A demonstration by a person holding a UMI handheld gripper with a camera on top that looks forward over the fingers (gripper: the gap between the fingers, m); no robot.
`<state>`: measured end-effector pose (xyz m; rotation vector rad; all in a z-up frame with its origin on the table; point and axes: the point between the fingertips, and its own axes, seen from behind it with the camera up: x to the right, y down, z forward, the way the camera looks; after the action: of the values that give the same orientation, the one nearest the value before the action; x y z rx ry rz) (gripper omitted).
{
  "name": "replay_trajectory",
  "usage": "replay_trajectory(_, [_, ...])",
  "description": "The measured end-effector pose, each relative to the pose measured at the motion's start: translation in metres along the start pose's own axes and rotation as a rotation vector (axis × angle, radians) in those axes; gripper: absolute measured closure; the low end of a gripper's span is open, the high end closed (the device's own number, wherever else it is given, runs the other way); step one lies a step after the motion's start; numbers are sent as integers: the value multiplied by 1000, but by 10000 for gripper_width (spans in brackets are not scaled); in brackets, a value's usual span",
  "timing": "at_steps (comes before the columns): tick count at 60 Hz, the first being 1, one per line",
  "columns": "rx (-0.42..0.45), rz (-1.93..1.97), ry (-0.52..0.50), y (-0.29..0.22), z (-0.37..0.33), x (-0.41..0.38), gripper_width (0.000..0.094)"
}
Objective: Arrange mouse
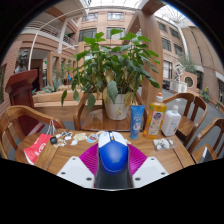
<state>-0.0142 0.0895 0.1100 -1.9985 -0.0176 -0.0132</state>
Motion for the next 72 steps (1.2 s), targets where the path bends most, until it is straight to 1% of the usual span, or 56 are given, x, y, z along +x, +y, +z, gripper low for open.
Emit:
replay_trajectory(3, [-64,-10,42,28,12,17,563])
replay_trajectory(8, [-141,-10,75,71,27,36,553])
replay_trajectory(13, [-201,6,98,93,33,46,519])
replay_trajectory(21, [-262,28,85,116,36,48,425])
replay_trajectory(24, [-259,34,83,116,36,50,381])
replay_trajectory(27, [-254,21,84,112,30,51,287])
replay_trajectory(32, [-227,6,88,99,14,52,61])
replay_trajectory(34, [-216,4,88,94,5,52,93])
replay_trajectory(35, [-211,5,90,90,0,53,94])
replay_trajectory(38, [-193,2,92,80,-17,53,80])
replay_trajectory(57, [-102,-7,94,27,-149,49,82])
replay_trajectory(65, [-80,-14,87,21,-197,45,83])
replay_trajectory(72, [-84,-4,79,27,-230,42,84])
